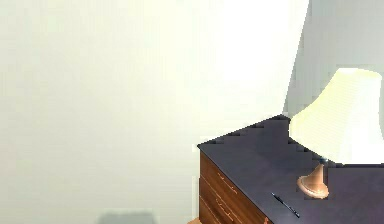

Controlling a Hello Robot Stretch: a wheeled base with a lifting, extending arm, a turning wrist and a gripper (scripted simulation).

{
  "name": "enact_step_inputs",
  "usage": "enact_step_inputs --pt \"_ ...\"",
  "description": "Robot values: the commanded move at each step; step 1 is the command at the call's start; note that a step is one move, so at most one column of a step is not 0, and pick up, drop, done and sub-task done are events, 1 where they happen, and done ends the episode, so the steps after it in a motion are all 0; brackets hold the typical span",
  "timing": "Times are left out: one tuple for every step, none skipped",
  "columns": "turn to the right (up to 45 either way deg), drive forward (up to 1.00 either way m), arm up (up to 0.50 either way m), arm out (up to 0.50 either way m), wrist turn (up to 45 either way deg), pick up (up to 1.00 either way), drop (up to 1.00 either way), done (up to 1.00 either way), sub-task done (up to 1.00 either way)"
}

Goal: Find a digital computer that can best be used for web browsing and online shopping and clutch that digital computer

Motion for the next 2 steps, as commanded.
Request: enact_step_inputs --pt "0.0 0.00 0.00 0.00 0.0 1.00 0.00 0.00 0.00" --pt "0.0 0.00 0.10 0.00 0.0 0.00 0.00 0.00 0.00"
